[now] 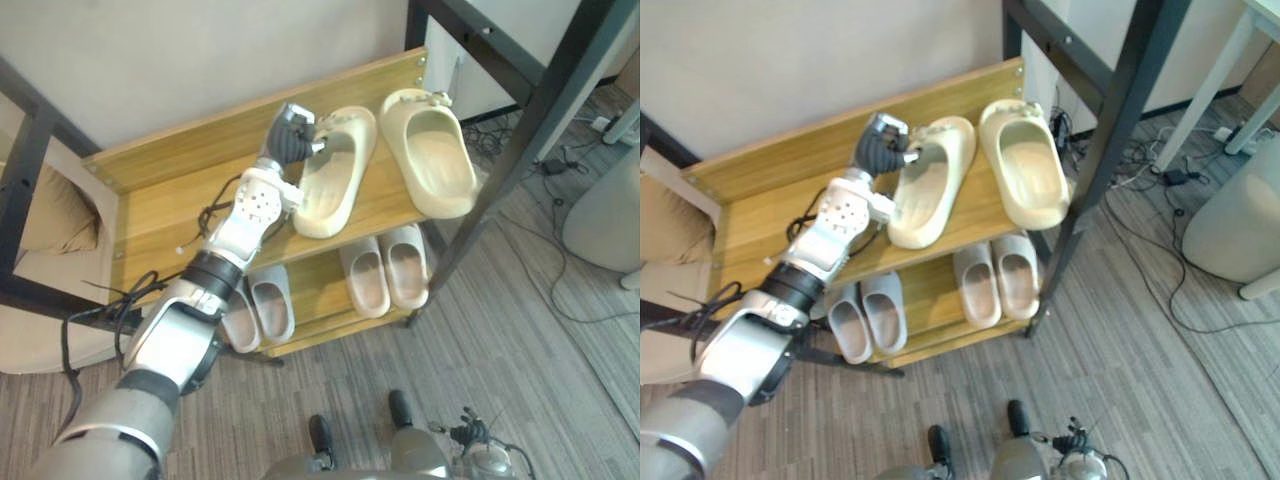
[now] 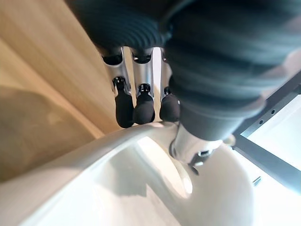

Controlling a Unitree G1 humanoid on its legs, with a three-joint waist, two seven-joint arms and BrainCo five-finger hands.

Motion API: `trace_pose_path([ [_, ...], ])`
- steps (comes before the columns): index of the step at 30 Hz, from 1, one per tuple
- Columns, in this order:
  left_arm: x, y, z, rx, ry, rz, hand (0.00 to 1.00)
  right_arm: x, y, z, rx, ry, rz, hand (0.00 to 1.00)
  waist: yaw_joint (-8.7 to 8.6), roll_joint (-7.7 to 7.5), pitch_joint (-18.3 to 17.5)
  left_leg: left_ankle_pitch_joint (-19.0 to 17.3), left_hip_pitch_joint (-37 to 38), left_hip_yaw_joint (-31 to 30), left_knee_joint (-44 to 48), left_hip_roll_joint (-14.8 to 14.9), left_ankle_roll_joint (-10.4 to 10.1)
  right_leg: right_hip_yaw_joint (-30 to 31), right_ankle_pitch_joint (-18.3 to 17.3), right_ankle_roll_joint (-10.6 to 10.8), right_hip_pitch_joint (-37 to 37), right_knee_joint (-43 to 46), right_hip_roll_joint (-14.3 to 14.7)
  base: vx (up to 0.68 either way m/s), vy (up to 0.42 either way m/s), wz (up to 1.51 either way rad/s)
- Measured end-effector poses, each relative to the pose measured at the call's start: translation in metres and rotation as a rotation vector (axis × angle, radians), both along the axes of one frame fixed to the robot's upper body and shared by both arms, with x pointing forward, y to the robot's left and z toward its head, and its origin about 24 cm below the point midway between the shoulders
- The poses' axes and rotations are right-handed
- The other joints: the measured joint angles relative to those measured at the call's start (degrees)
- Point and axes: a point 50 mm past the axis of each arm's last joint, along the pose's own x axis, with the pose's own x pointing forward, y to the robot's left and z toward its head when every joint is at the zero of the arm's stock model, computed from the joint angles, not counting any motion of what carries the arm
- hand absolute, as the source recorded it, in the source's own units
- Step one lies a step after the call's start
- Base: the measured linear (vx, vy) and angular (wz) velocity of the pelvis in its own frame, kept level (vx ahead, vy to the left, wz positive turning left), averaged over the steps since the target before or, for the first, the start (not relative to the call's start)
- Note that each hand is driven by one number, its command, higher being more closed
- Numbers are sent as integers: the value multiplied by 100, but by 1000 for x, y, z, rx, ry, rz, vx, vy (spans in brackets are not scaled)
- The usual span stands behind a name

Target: Organize the slippers on the shoe rack

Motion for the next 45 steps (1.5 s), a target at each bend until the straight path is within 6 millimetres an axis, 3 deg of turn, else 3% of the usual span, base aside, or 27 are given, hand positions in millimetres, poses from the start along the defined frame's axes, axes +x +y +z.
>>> trace_pose_path([
  [10,-2,-8,-2,-76,10,-21,0,1,0,0,-4,-3,1,0,3,-8,5,23,28,-163,0,13,3,-195,-2,-1,123,-3,-31,-12,-8,8],
  [15,-10,-1,-5,-173,-3,-22,0,8,4,2,-3,-14,30,0,34,-13,8,38,35,-183,0,11,10,-235,-2,-1,147,-3,-35,-18,-9,5],
  [19,-21,3,-7,-242,-29,-45,0,9,5,2,-8,-10,51,0,56,-31,19,75,42,-331,0,10,4,-386,-8,-9,224,-3,-40,-25,-13,16],
  [27,-48,13,-8,-382,-102,-87,0,8,5,1,-18,7,86,0,271,-77,8,91,48,-462,-1,27,6,-517,-17,-22,295,-4,-30,-28,-10,9],
  [39,-71,33,-65,-548,74,-60,0,9,12,-1,-27,27,145,0,358,-315,-98,98,55,-494,-1,31,4,-559,-27,-27,322,-5,-25,-3,-1,1],
  [45,-79,13,-86,-577,172,-136,0,3,13,-5,-20,57,147,0,456,-421,-159,131,7,-633,-1,6,26,-686,-50,-24,345,-6,-48,-15,0,11],
])
